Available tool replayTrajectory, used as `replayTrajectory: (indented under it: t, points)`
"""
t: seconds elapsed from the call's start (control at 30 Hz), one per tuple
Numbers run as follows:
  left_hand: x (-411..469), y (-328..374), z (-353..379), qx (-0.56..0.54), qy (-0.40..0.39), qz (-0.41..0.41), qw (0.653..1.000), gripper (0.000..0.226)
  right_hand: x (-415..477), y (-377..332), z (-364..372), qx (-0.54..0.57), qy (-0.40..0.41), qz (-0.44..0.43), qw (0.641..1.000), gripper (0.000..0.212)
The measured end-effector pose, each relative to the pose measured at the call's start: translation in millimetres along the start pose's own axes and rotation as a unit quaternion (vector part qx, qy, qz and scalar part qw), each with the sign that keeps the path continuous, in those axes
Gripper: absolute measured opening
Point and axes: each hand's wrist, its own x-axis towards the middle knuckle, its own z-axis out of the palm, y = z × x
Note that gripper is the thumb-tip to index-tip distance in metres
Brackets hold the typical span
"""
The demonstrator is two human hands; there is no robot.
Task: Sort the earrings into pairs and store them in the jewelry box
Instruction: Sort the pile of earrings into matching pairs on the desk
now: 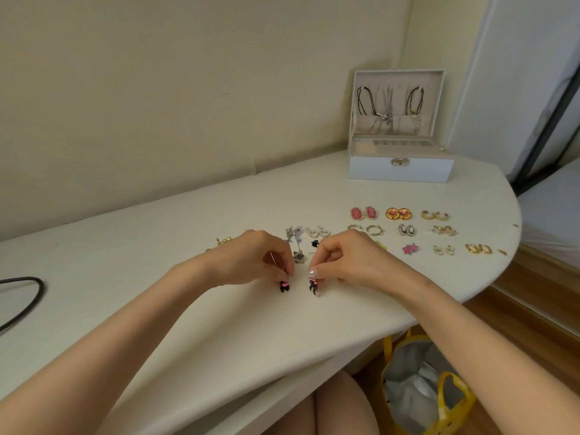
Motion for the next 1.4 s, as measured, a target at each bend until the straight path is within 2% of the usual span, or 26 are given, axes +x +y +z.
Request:
replayTrajectory:
  t: [0.33, 0.6, 0.77, 1.13, 1.4]
  points:
    - [-1.4, 2.0, -2.6, -0.029, -0.034, -0.007, 0.999, 0.009, -2.3, -7.3, -3.4, 0.032, -0.038, -0.009, 0.999, 0.007]
    - [1.7, -3.2, -0.2, -0.009, -0.018, -0.018, 1.0, 0.011, 2.9, -4.4, 1.1, 0.036, -0.046, -0.004, 0.998, 0.005]
    - [3.9, -6.4, 1.4, -0.001, -0.014, -0.008, 1.0, 0.011, 3.6, -2.4, -1.9, 0.043, -0.093, -0.02, 0.995, 0.004]
    - [10.6, -6.2, 10.5, 0.053, 0.043, 0.022, 0.997, 0.018, 13.4, 7.1, 9.4, -0.061, 0.011, -0.022, 0.998, 0.004]
    - [13.5, -10.1, 12.7, 0.074, 0.055, 0.023, 0.995, 0.013, 10.4, 5.5, 2.0, -0.027, 0.021, -0.004, 0.999, 0.002]
